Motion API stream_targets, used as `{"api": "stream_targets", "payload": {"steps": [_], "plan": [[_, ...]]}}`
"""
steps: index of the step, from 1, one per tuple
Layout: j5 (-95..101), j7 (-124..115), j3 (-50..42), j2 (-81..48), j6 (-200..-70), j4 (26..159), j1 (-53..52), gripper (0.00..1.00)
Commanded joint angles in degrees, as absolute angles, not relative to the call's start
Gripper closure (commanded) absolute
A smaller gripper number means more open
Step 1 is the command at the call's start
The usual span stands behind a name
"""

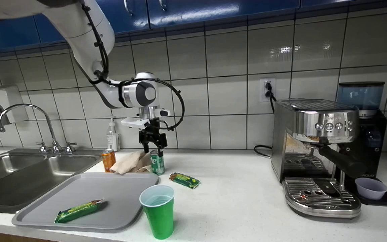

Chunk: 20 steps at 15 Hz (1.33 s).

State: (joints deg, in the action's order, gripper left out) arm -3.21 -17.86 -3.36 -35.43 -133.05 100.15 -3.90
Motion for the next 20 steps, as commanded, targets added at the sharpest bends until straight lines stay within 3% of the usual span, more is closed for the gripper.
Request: {"api": "stream_targets", "payload": {"steps": [1, 7, 8, 10, 13, 14, 20], "plan": [[-2.54, -19.79, -3.98, -35.83, -134.93, 100.4, -4.69, 0.0], [-2.71, -19.49, -3.95, -36.31, -135.85, 100.28, -4.73, 0.03], [-2.63, -19.4, -3.95, -36.25, -136.07, 100.39, -4.77, 0.26], [-2.78, -19.17, -3.82, -36.21, -136.11, 100.4, -4.67, 0.31], [-2.97, -18.76, -3.58, -36.12, -135.91, 100.42, -4.5, 0.57], [-2.92, -18.71, -3.59, -36.08, -135.92, 100.49, -4.53, 0.62], [-3.25, -18.07, -3.38, -34.84, -136.03, 101.4, -4.15, 0.62]]}}
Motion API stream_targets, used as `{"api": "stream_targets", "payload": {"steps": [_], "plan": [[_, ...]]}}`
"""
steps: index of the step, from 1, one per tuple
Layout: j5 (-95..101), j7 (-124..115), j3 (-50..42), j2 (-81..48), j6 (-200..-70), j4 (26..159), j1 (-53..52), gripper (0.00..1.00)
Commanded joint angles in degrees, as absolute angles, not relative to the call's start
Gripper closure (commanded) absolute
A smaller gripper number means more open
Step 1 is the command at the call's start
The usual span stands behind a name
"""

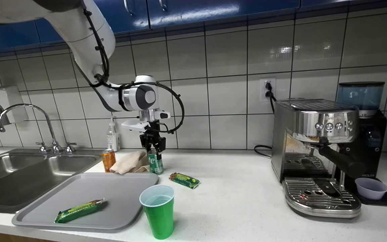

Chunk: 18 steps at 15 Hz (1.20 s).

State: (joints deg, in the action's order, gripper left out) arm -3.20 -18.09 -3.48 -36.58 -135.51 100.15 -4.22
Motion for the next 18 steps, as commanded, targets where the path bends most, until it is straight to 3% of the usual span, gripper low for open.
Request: {"api": "stream_targets", "payload": {"steps": [1, 18], "plan": [[-3.4, -17.7, -3.27, -34.3, -135.9, 101.73, -3.94, 0.62], [-3.74, -11.17, 1.04, -21.48, -135.94, 114.82, -4.47, 0.62]]}}
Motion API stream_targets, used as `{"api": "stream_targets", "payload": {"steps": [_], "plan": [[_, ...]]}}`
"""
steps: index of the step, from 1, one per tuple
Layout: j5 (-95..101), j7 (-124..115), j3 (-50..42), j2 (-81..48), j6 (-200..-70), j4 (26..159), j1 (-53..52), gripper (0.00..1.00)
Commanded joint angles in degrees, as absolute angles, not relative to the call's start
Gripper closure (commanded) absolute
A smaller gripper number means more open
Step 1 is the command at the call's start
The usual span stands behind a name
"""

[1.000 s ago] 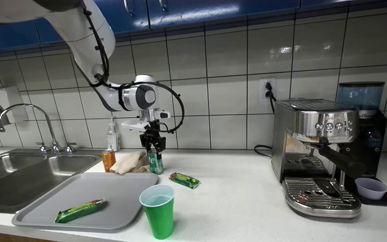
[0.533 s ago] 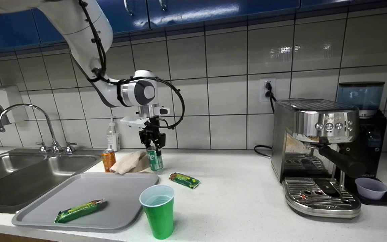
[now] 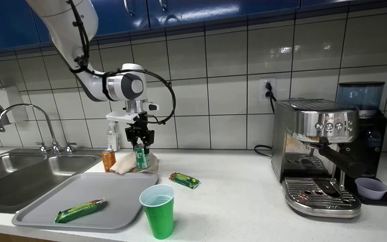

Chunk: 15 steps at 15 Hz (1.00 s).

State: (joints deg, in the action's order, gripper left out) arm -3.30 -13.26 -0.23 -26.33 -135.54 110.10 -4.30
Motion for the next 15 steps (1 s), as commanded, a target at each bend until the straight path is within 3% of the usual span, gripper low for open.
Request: {"api": "stream_targets", "payload": {"steps": [1, 15], "plan": [[-3.71, -10.99, 1.46, -20.89, -135.77, 115.4, -4.74, 0.62], [-3.72, -11.45, 6.86, -19.19, -134.87, 117.97, -10.04, 0.62]]}}
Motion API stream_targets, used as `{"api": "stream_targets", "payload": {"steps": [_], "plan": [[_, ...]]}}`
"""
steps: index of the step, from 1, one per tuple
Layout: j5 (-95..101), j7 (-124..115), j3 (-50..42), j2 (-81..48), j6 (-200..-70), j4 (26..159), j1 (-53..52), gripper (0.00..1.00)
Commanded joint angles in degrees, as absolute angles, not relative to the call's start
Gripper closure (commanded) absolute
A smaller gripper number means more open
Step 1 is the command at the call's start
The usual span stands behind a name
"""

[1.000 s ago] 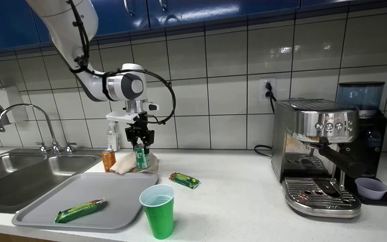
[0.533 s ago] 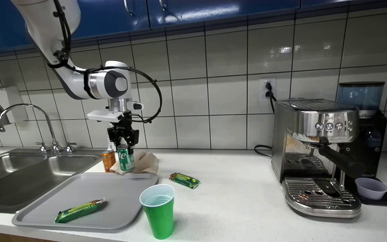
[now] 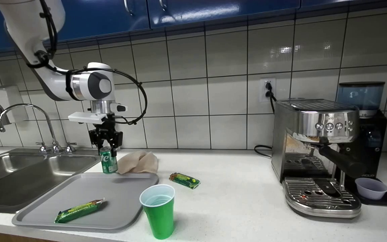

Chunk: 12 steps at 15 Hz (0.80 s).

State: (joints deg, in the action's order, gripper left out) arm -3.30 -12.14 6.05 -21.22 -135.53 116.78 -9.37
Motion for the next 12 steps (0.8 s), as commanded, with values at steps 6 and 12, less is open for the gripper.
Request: {"api": "stream_targets", "payload": {"steps": [6, 12], "plan": [[-3.96, -11.58, 8.41, -19.99, -134.09, 117.22, -12.18, 0.62], [-3.08, -12.18, 9.26, -20.79, -133.9, 117.15, -14.37, 0.62]]}}
